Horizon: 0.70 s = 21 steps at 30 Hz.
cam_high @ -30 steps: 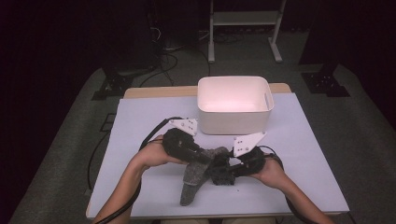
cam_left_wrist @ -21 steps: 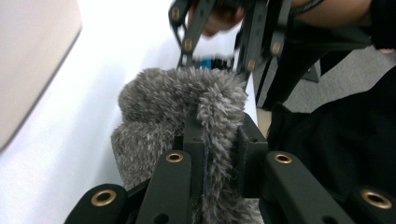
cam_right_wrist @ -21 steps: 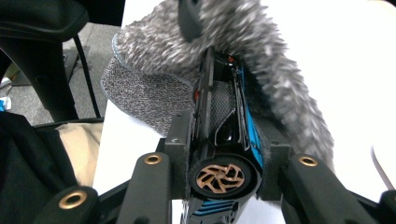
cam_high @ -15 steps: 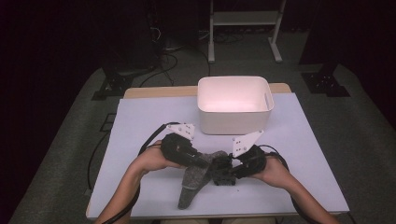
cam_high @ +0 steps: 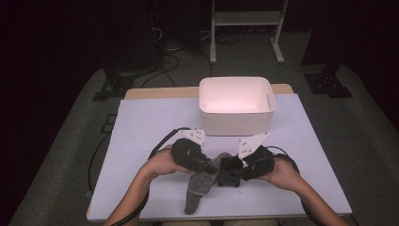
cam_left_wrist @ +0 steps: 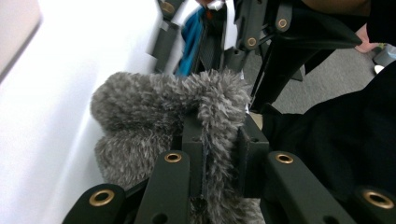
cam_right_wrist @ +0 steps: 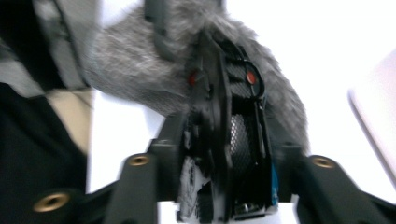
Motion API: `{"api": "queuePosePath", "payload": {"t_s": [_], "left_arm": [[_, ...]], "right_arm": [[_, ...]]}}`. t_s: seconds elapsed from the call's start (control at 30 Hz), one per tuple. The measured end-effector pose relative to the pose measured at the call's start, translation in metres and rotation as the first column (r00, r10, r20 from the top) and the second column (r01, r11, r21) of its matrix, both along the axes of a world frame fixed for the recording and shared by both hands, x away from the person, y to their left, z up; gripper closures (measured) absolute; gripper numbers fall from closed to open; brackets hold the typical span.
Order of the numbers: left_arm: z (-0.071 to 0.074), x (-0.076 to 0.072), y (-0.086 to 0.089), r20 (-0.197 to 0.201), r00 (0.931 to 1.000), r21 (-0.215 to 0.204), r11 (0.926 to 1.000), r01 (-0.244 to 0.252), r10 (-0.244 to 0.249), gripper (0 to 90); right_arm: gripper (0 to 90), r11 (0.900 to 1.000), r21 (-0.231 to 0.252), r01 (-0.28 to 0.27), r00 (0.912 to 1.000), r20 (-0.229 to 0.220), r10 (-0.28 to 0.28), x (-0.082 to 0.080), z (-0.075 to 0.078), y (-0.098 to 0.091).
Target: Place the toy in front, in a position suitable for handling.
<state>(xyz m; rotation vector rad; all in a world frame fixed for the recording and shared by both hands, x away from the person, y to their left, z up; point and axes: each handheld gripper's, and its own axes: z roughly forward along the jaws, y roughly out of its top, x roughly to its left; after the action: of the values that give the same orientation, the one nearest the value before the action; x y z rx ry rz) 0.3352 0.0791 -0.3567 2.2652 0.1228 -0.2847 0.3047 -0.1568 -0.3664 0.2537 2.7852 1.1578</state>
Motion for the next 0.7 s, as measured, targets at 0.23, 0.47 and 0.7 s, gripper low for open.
{"api": "queuePosePath", "payload": {"t_s": [0.23, 0.47, 0.7], "left_arm": [[-0.008, 0.0, -0.005, -0.02, 0.9998, -0.017, 0.9999, 0.004, -0.004, 77.2], [-0.009, 0.0, -0.003, -0.014, 0.9999, -0.021, 0.9997, 0.007, -0.008, 77.4], [0.004, 0.0, 0.017, 0.01, 0.9995, -0.029, 0.9992, -0.029, 0.029, 77.7]], "right_arm": [[53.6, 0.9975, -0.07, -0.001, 0.9996, -0.028, -0.001, -0.001, -0.012, 0.001], [55.1, 0.9966, -0.079, -0.025, 0.9971, -0.074, 0.02, 0.003, -0.019, 0.004], [55.3, 0.9986, 0.0, -0.053, 0.9963, -0.068, 0.053, 0.01, -0.021, 0.024]]}}
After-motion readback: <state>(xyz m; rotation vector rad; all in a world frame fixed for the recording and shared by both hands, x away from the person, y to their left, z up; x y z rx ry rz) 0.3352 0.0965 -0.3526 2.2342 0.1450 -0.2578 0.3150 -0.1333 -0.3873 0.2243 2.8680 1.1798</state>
